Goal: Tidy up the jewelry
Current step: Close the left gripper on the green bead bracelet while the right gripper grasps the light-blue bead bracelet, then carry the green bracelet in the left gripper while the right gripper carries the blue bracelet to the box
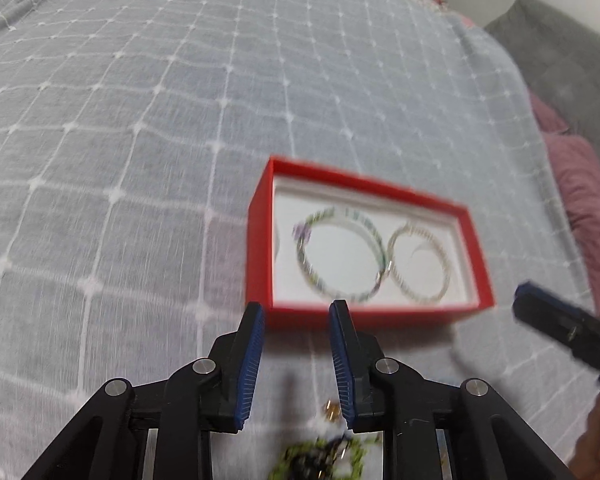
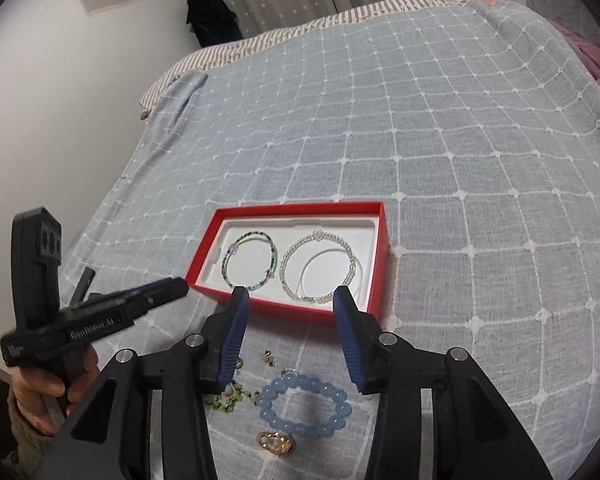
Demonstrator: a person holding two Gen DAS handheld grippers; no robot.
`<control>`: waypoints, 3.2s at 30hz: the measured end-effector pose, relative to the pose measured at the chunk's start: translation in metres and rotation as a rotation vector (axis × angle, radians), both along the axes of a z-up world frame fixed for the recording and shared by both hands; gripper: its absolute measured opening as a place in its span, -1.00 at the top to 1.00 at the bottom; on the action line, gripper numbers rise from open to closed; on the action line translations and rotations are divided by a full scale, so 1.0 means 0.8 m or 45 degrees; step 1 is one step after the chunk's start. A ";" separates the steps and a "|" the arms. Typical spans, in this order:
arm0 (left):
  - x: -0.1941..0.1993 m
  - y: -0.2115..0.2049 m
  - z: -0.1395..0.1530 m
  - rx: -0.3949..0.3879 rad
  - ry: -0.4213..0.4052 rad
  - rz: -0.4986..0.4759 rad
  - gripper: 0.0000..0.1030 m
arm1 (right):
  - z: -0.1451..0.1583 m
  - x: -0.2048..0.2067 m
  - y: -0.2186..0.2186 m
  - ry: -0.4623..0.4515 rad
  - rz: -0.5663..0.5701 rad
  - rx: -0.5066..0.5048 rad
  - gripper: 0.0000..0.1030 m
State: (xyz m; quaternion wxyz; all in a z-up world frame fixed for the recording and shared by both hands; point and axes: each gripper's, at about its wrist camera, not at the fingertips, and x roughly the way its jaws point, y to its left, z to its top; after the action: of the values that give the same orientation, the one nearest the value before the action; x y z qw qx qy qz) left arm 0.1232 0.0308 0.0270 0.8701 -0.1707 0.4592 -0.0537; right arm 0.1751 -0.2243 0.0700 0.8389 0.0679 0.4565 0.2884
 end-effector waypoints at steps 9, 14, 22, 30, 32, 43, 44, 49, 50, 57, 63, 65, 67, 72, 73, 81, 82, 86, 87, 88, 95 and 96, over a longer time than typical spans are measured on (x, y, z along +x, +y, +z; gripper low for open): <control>-0.043 0.000 -0.033 0.025 0.095 -0.022 0.45 | -0.015 -0.022 0.001 0.086 0.003 -0.091 0.09; -0.055 0.006 -0.040 -0.042 0.119 -0.005 0.45 | -0.024 -0.032 -0.005 0.125 -0.018 -0.115 0.10; -0.070 0.010 -0.051 -0.148 0.153 0.000 0.45 | -0.039 -0.045 -0.016 0.200 -0.034 -0.105 0.09; -0.076 0.018 -0.054 -0.206 0.159 0.023 0.65 | -0.052 -0.045 -0.013 0.246 -0.024 -0.117 0.10; -0.076 0.014 -0.054 -0.210 0.157 0.006 0.65 | -0.055 -0.044 -0.013 0.258 -0.023 -0.116 0.11; -0.074 -0.007 -0.066 -0.134 0.192 -0.045 0.90 | -0.068 -0.038 -0.013 0.314 -0.028 -0.130 0.11; -0.073 -0.010 -0.067 -0.129 0.192 -0.054 0.92 | -0.069 -0.037 -0.014 0.316 -0.029 -0.132 0.12; -0.073 -0.013 -0.066 -0.101 0.176 -0.059 0.98 | -0.077 -0.033 -0.017 0.330 -0.052 -0.155 0.14; -0.073 -0.012 -0.065 -0.101 0.169 -0.056 0.98 | -0.080 -0.031 -0.018 0.337 -0.058 -0.164 0.16; -0.078 -0.009 -0.045 -0.124 0.089 -0.072 0.99 | -0.089 -0.031 -0.012 0.340 -0.043 -0.204 0.36; -0.081 -0.009 -0.032 -0.158 0.035 -0.093 0.99 | -0.099 -0.033 -0.004 0.332 -0.030 -0.255 0.77; -0.082 -0.012 -0.029 -0.156 0.022 -0.100 0.99 | -0.099 -0.033 -0.003 0.330 -0.031 -0.247 0.76; -0.083 -0.014 -0.024 -0.147 0.006 -0.105 0.99 | -0.093 -0.034 -0.004 0.333 -0.024 -0.200 0.76; -0.089 -0.021 0.000 -0.185 -0.081 -0.147 0.99 | -0.063 -0.041 -0.004 0.259 0.006 -0.097 0.76; -0.090 -0.021 0.004 -0.198 -0.095 -0.155 0.99 | -0.058 -0.043 -0.002 0.246 0.015 -0.081 0.76; -0.091 -0.025 0.023 -0.252 -0.155 -0.193 0.99 | -0.026 -0.053 0.002 0.136 0.071 0.010 0.76; -0.090 -0.025 0.026 -0.258 -0.162 -0.192 0.99 | -0.024 -0.053 0.003 0.127 0.071 0.006 0.77; -0.088 -0.023 0.031 -0.256 -0.174 -0.177 0.99 | -0.019 -0.053 0.000 0.108 0.067 0.025 0.76; -0.088 -0.022 0.032 -0.256 -0.176 -0.171 0.99 | -0.017 -0.053 -0.001 0.101 0.066 0.029 0.76; -0.087 -0.022 0.033 -0.255 -0.179 -0.166 0.99 | -0.014 -0.053 -0.001 0.092 0.065 0.031 0.76; -0.076 -0.026 0.049 -0.247 -0.199 -0.156 0.99 | 0.004 -0.053 -0.002 0.031 0.068 0.046 0.76; -0.075 -0.027 0.052 -0.245 -0.203 -0.157 0.99 | 0.006 -0.053 -0.002 0.026 0.067 0.050 0.76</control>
State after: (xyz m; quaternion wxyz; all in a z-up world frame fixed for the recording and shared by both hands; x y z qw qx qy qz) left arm 0.0633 0.0089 0.0684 0.8784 -0.2200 0.3911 -0.1643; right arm 0.1326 -0.2261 0.0750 0.8247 0.0754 0.4611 0.3187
